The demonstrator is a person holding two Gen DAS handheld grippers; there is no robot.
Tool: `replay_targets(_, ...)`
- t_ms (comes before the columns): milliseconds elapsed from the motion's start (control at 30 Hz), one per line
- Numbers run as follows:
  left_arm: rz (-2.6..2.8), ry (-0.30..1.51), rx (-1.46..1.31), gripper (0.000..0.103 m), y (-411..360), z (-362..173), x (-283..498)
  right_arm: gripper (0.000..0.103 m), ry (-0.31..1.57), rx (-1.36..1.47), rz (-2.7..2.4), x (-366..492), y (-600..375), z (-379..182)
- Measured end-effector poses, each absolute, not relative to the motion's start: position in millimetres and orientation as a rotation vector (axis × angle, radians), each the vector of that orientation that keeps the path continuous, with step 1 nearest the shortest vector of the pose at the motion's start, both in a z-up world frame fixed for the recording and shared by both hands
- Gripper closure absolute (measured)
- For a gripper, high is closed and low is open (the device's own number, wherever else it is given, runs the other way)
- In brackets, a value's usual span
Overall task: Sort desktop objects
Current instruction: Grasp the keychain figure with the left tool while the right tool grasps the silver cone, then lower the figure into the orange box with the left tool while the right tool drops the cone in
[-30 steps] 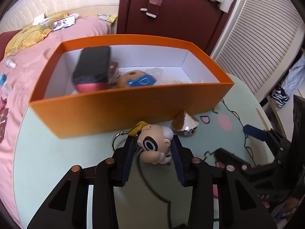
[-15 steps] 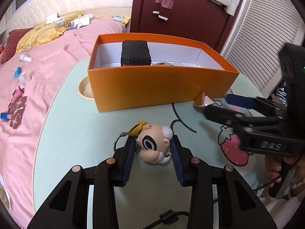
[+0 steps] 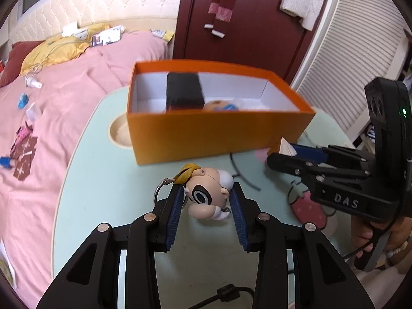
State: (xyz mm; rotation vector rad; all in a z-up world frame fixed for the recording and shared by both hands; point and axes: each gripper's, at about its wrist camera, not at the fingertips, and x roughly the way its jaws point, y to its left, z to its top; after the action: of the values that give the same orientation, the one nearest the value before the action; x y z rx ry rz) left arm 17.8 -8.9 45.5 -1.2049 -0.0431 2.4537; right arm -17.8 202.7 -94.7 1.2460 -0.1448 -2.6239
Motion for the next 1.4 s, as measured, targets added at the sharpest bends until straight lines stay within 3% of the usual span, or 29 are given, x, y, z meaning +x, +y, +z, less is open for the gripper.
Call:
replay_targets(367, 2.455, -0.013, -1.028, 0.064, 19.6, 92.6, -20.5, 0.067, -0.178, 1.009, -2.687, -31.6, 214.5, -39.2)
replay_targets(1167, 2.439, -0.024, -1.180, 0.064, 34.8, 59.2, -84.1, 0.066, -0.212, 1.143, -2.710, -85.4, 232.1, -68.5)
replay_targets(1233, 2.472, -0.018, -1.186, 0.059, 33.6, 58.7, -86.4, 0.058, -0.210, 1.147, -2.725, -85.8, 233.4, -69.8)
replay_targets(1300, 2.520, -0.018, -1.191, 0.036, 30.1, 60.0, -87.8, 0.050, -0.233, 1.161, -2.746, -86.4, 237.9, -70.9)
replay_targets(1367, 2.570, -0.057, -1.216, 0.020, 22.0, 59.6, -89.4, 0.051, -0.278, 1.149, -2.739, -85.4, 242.7, -69.5)
replay_targets(1400, 2.575, -0.091, -1.216, 0.020, 17.7, 59.9, -89.3, 0.049, -0.300, 1.143, -2.735, -84.9, 245.1, -68.8)
